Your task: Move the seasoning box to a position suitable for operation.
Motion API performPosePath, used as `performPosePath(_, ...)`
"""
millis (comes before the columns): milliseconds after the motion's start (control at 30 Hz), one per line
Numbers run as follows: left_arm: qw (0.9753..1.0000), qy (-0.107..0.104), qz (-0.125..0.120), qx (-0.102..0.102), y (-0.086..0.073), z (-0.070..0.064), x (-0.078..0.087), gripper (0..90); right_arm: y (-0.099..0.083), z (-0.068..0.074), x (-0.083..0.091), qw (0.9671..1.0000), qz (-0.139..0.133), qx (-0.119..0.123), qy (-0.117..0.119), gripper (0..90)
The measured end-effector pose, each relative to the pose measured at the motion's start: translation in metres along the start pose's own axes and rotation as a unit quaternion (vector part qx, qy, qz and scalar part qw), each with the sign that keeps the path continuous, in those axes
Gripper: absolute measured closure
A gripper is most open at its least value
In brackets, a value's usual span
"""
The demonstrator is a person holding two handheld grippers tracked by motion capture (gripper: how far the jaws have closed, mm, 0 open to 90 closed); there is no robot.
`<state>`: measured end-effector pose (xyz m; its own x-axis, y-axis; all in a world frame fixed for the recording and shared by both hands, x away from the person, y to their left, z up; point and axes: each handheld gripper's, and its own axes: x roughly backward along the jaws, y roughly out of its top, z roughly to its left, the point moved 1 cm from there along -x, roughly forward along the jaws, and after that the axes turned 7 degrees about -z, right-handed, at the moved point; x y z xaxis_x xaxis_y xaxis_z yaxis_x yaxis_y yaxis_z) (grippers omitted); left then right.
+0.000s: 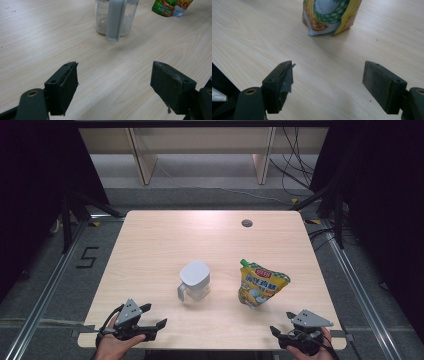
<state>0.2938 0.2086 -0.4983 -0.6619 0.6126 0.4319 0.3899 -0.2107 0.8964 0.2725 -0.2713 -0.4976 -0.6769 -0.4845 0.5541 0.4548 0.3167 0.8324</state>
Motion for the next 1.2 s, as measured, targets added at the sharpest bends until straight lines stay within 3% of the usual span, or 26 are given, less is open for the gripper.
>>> performPosePath(100, 1.0, 0.0, 0.0, 0.0, 0.0, 0.0, 0.0, 21.3, 0.0, -0.001, 0.0, 0.9999, 0.005, 0.001, 0.009, 25.4)
performPosePath(167, 1.0, -0.004, 0.003, -0.007, 0.0, 0.001, 0.0, 21.3, 0.0, 0.0, 0.0, 1.0, 0.0, -0.001, -0.001, 25.4)
performPosePath(200, 1.0, -0.002, -0.002, -0.004, 0.0, 0.0, -0.001, 21.3, 0.0, -0.001, 0.0, 0.9999, 0.006, -0.001, 0.016, 25.4)
performPosePath(267, 1.0, 0.0, -0.001, -0.01, 0.001, 0.0, -0.001, 21.2, 0.0, 0.001, 0.0, 1.0, 0.001, -0.004, -0.002, 25.4)
performPosePath(367, 1.0, 0.006, -0.002, -0.005, 0.001, -0.001, -0.003, 20.8, 0.0, -0.002, -0.001, 0.9998, -0.007, 0.016, -0.008, 25.4)
performPosePath(467, 0.9998, 0.006, -0.005, -0.016, 0.004, -0.002, -0.006, 20.1, 0.0, 0.0, 0.0, 1.0, 0.002, -0.001, -0.003, 25.4)
performPosePath(567, 0.9997, 0.011, -0.011, -0.017, 0.006, -0.002, -0.008, 20.4, 0.0, -0.001, -0.001, 0.9999, -0.004, 0.01, -0.008, 25.4)
performPosePath(667, 0.9995, 0.006, -0.015, -0.028, 0.01, -0.003, -0.012, 23.9, 0.0, 0.0, -0.001, 1.0, 0.003, -0.001, 0.0, 25.4)
performPosePath(700, 0.9991, 0.002, -0.012, -0.042, 0.011, -0.002, -0.014, 23.9, 0.0, 0.0, -0.001, 1.0, 0.003, -0.001, 0.0, 25.4)
performPosePath(767, 0.9994, 0.005, -0.016, -0.03, 0.013, -0.002, -0.017, 25.2, 0.0, -0.002, -0.002, 0.9999, 0.008, 0.005, 0.01, 25.4)
performPosePath(800, 0.9994, 0.004, -0.017, -0.029, 0.014, -0.001, -0.018, 25.7, -0.001, -0.003, -0.003, 1.0, 0.006, 0.004, 0.003, 25.4)
performPosePath(833, 0.9994, 0.005, -0.016, -0.029, 0.015, -0.001, -0.019, 26.2, -0.002, 0.001, -0.001, 0.9995, 0.012, -0.028, -0.003, 25.4)
performPosePath(867, 0.9993, 0.003, -0.019, -0.031, 0.017, 0.0, -0.02, 27.0, -0.002, -0.004, -0.002, 1.0, 0.006, -0.001, -0.004, 25.4)
performPosePath(967, 0.9987, 0.002, -0.025, -0.043, 0.02, 0.0, -0.022, 30.7, -0.003, -0.004, -0.003, 0.9999, 0.008, -0.01, 0.0, 25.4)
performPosePath(1000, 0.9984, 0.001, -0.03, -0.047, 0.024, 0.0, -0.025, 31.8, -0.003, -0.001, -0.003, 0.9996, 0.011, -0.026, -0.008, 25.4)
performPosePath(1167, 0.9981, -0.004, -0.026, -0.055, 0.028, -0.001, -0.037, 35.8, -0.002, -0.005, -0.005, 1.0, 0.004, 0.005, -0.008, 25.4)
performPosePath(1200, 0.9981, -0.004, -0.026, -0.055, 0.028, -0.001, -0.037, 36.8, -0.002, -0.004, -0.004, 0.9999, 0.008, -0.009, -0.001, 25.4)
